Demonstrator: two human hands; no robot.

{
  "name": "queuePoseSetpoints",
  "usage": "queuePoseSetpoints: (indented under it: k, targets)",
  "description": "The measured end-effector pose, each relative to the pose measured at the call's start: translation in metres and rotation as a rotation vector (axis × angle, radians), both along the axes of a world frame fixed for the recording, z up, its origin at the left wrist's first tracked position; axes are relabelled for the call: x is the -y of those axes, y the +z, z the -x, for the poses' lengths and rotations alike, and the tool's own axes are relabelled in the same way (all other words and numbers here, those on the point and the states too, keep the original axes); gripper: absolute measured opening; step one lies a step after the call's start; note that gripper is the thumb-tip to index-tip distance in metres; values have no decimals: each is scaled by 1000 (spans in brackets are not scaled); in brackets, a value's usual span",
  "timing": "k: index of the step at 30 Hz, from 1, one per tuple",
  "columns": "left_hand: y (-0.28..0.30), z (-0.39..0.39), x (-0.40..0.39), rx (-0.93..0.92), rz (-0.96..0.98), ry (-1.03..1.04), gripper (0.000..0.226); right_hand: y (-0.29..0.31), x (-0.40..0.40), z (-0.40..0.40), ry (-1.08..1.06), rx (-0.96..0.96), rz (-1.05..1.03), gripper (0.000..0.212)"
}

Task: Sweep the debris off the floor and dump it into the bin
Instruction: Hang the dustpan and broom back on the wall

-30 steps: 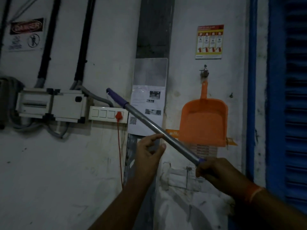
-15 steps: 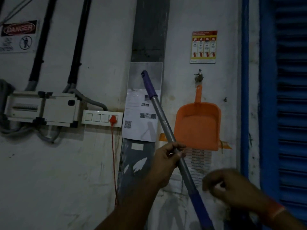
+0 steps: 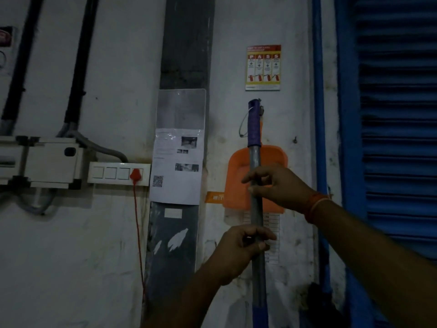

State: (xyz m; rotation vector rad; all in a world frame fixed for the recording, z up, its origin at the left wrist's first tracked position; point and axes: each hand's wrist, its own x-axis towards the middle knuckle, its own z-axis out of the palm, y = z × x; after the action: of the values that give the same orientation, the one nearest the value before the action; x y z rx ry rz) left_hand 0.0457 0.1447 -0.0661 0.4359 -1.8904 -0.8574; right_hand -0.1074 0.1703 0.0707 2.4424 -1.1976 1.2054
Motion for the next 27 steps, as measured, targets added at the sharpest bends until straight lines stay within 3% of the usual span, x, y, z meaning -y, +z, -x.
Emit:
queuePoseSetpoints:
  k: [11,16,21,27]
  targets:
    - [23,-8,5,69,97,-4,27,-5,19,19,88,185,37,17]
    - [81,-20,11,-238,125,85,21,-10,28,33,140,252,11,18]
    - [144,3,13,-132,188,70,23,-17,39,42,193,266,-24,17]
    - [172,41,30,11,237,71,28,-17,48,57,245,200,-7,17]
